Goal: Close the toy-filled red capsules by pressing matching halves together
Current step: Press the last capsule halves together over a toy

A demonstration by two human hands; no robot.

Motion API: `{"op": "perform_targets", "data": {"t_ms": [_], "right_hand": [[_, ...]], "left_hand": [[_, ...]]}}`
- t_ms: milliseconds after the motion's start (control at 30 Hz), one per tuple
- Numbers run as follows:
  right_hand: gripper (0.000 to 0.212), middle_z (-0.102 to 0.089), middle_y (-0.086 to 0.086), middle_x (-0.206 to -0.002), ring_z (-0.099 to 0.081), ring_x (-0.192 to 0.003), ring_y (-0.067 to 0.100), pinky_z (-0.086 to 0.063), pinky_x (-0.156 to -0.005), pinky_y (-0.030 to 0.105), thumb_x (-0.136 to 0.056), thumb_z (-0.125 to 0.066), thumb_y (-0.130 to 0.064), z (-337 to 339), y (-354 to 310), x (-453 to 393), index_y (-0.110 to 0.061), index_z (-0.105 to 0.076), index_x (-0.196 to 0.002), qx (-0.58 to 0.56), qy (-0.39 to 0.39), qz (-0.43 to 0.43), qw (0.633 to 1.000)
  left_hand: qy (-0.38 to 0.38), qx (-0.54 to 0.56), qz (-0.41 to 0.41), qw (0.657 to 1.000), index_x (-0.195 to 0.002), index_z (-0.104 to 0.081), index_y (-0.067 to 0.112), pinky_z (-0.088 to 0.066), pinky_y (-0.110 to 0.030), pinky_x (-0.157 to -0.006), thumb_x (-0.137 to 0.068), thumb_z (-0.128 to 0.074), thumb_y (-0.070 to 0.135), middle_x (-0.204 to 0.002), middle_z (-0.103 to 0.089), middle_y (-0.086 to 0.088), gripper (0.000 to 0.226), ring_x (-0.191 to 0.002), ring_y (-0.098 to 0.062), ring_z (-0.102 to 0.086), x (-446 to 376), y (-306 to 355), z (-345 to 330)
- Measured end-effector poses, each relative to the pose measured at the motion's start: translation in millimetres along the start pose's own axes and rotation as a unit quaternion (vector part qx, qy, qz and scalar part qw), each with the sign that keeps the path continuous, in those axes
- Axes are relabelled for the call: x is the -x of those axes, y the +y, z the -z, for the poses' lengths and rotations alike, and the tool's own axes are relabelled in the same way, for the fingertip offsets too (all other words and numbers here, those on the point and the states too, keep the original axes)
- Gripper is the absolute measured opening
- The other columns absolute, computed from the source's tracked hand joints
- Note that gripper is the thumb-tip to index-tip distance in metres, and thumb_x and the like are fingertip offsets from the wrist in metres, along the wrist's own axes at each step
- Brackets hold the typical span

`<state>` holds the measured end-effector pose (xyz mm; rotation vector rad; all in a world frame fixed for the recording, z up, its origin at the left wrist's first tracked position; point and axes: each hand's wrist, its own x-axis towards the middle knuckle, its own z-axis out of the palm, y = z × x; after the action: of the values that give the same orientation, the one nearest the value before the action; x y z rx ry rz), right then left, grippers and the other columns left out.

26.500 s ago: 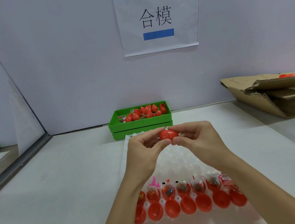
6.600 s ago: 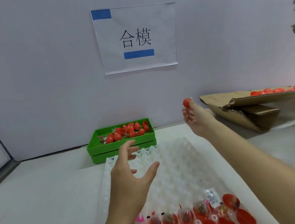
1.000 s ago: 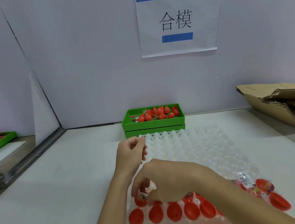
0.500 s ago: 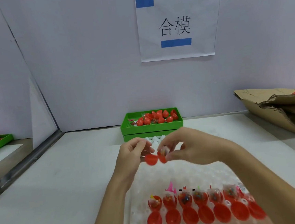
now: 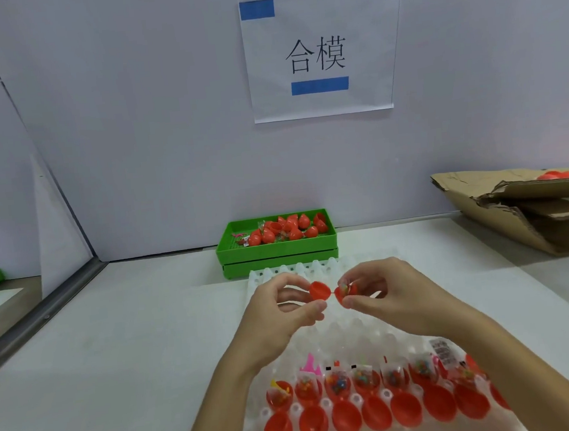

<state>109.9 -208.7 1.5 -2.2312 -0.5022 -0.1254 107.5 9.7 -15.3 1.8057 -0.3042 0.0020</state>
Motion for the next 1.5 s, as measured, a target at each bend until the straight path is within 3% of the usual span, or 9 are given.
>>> {"op": "perform_targets", "data": {"t_ms": [200, 367, 600, 767, 967, 1100, 1200, 1300, 1500], "right_hand": [[0.013, -0.073, -0.010, -0.088, -0.067, -0.085, -0.001, -0.050, -0.069, 0.010, -0.088, -0.074, -0.033, -6, 1, 4, -0.033, -0.072, -0.101, 0.014, -0.008, 0.006, 1.000], [0.030, -0.071, -0.011, -0.090, -0.068, -0.085, 0.000, -0.056, -0.074, 0.018, -0.087, -0.075, -0.034, -9, -1, 8, -0.039, -0.059, -0.113, -0.010, 0.025, 0.001, 1.000], [0.008, -0.070, -0.006, -0.085, -0.070, -0.072, 0.012, -0.059, -0.069, 0.026, -0.088, -0.075, -0.029, -14, -5, 8, -0.033, -0.071, -0.093, -0.056, 0.083, 0.023, 0.995], [0.028, -0.073, -0.013, -0.082, -0.071, -0.073, 0.006, -0.057, -0.068, 0.019, -0.092, -0.071, -0.021, -17, -6, 9, -0.049, -0.070, -0.089, -0.025, 0.088, 0.045, 0.995], [0.025, -0.072, -0.015, -0.088, -0.069, -0.077, 0.003, -0.056, -0.071, 0.016, -0.094, -0.068, -0.019, -18, -6, 11, -0.030, -0.073, -0.116, 0.010, 0.083, 0.046, 0.995], [0.035, -0.072, -0.014, -0.091, -0.068, -0.080, 0.003, -0.056, -0.079, 0.017, -0.093, -0.069, -0.024, -16, -8, 11, -0.025, -0.067, -0.128, 0.036, 0.081, 0.036, 0.995], [0.035, -0.069, -0.014, -0.089, -0.066, -0.081, 0.004, -0.052, -0.077, 0.011, -0.090, -0.070, -0.027, -15, -11, 11, -0.024, -0.069, -0.125, 0.055, 0.071, 0.029, 0.995], [0.024, -0.065, -0.012, -0.081, -0.060, -0.073, 0.007, -0.045, -0.067, 0.011, -0.087, -0.072, -0.030, -12, -13, 10, -0.022, -0.077, -0.110, 0.087, 0.069, 0.039, 0.993], [0.033, -0.067, -0.012, -0.085, -0.063, -0.075, 0.007, -0.052, -0.069, 0.020, -0.082, -0.068, -0.043, -10, -16, 13, -0.024, -0.078, -0.107, 0.024, 0.070, 0.060, 0.995]], "left_hand": [[0.004, -0.021, -0.003, 1.000, -0.099, -0.066, 0.020, -0.059, -0.025, -0.075, -0.082, -0.081, 0.022, -0.090, -0.076, 0.003, 0.023, -0.083, -0.016, -0.075, 2, -1, 0], [0.015, -0.017, -0.024, 0.999, -0.098, -0.067, 0.021, -0.057, -0.020, -0.073, -0.082, -0.081, 0.019, -0.087, -0.076, 0.003, 0.021, -0.081, -0.015, -0.074, 3, 2, -1], [0.037, -0.008, -0.056, 0.998, -0.095, -0.068, 0.019, -0.058, -0.022, -0.073, -0.081, -0.081, 0.014, -0.085, -0.075, 0.003, 0.020, -0.080, -0.016, -0.073, 3, 8, -2], [0.033, 0.002, -0.067, 0.997, -0.095, -0.068, 0.026, -0.056, -0.020, -0.069, -0.081, -0.081, 0.014, -0.089, -0.073, 0.008, 0.023, -0.082, -0.014, -0.073, 4, 10, -4], [0.023, 0.000, -0.086, 0.996, -0.095, -0.068, 0.035, -0.060, -0.025, -0.073, -0.084, -0.079, 0.015, -0.090, -0.069, 0.011, 0.026, -0.082, -0.013, -0.073, 5, 13, -8], [0.019, -0.007, -0.096, 0.995, -0.099, -0.069, 0.037, -0.055, -0.017, -0.073, -0.084, -0.078, 0.017, -0.095, -0.067, 0.018, 0.026, -0.087, -0.008, -0.072, 6, 15, -10], [0.006, -0.016, -0.099, 0.995, -0.100, -0.069, 0.037, -0.057, -0.020, -0.079, -0.086, -0.077, 0.017, -0.102, -0.067, 0.021, 0.026, -0.090, -0.009, -0.071, 6, 16, -13], [0.010, -0.030, -0.103, 0.994, -0.100, -0.070, 0.038, -0.054, -0.015, -0.079, -0.086, -0.076, 0.017, -0.101, -0.069, 0.022, 0.026, -0.091, -0.003, -0.069, 7, 17, -16], [0.035, -0.015, -0.109, 0.993, -0.102, -0.073, 0.028, -0.053, -0.013, -0.072, -0.086, -0.077, 0.014, -0.093, -0.071, 0.017, 0.021, -0.087, -0.005, -0.070, 6, 17, -19]]}}
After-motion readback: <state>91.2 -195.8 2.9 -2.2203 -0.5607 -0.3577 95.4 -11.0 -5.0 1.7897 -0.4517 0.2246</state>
